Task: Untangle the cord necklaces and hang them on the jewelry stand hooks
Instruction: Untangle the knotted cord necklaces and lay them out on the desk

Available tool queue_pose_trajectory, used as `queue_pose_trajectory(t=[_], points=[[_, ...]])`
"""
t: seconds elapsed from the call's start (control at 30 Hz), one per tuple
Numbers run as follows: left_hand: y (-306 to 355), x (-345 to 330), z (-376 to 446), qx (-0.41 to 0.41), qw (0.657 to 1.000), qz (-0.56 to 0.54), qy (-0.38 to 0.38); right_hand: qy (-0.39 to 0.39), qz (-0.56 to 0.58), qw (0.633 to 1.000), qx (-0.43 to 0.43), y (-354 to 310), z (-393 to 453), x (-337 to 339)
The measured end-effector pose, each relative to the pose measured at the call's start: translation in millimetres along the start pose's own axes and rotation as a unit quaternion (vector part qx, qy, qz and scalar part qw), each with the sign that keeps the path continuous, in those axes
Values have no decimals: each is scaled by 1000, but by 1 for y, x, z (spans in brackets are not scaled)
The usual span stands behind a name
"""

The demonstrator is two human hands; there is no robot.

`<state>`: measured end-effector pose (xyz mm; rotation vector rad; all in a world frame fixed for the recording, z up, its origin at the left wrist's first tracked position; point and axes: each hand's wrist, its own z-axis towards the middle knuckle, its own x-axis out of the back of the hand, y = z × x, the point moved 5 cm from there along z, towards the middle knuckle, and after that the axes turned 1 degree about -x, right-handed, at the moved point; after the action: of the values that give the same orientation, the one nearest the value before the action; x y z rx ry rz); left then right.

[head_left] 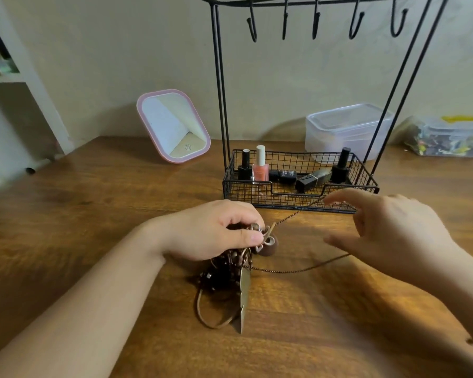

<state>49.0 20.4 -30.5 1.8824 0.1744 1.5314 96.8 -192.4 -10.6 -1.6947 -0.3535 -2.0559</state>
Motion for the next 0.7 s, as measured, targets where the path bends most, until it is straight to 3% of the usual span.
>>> queue_pose_trajectory(t=[0.17,0.3,0.37,0.43,0.6,0.63,0.7], points=[[-5,10,-3,4,995,-67,76,-85,-69,994,22,-1,-2,-12],[-11,23,-8,32,963,-175,202,-128,-55,990,38,1,-6,-11],[-17,31,-10,38,922,-267,278,-175,-41,982,52,-1,-12,-13],[-26,35,-13,45,853,-405,327,-209,-22,975,66,-4,-16,-14],[-25,22,-6,-30,670,-690,272,-132,88,983,91,-10,-12,-11],[-22,19,-4,-39,652,-713,257,-106,128,983,74,-8,-10,-11],[-19,9,-1,-22,649,-721,242,-78,136,986,56,-6,-7,-13]])
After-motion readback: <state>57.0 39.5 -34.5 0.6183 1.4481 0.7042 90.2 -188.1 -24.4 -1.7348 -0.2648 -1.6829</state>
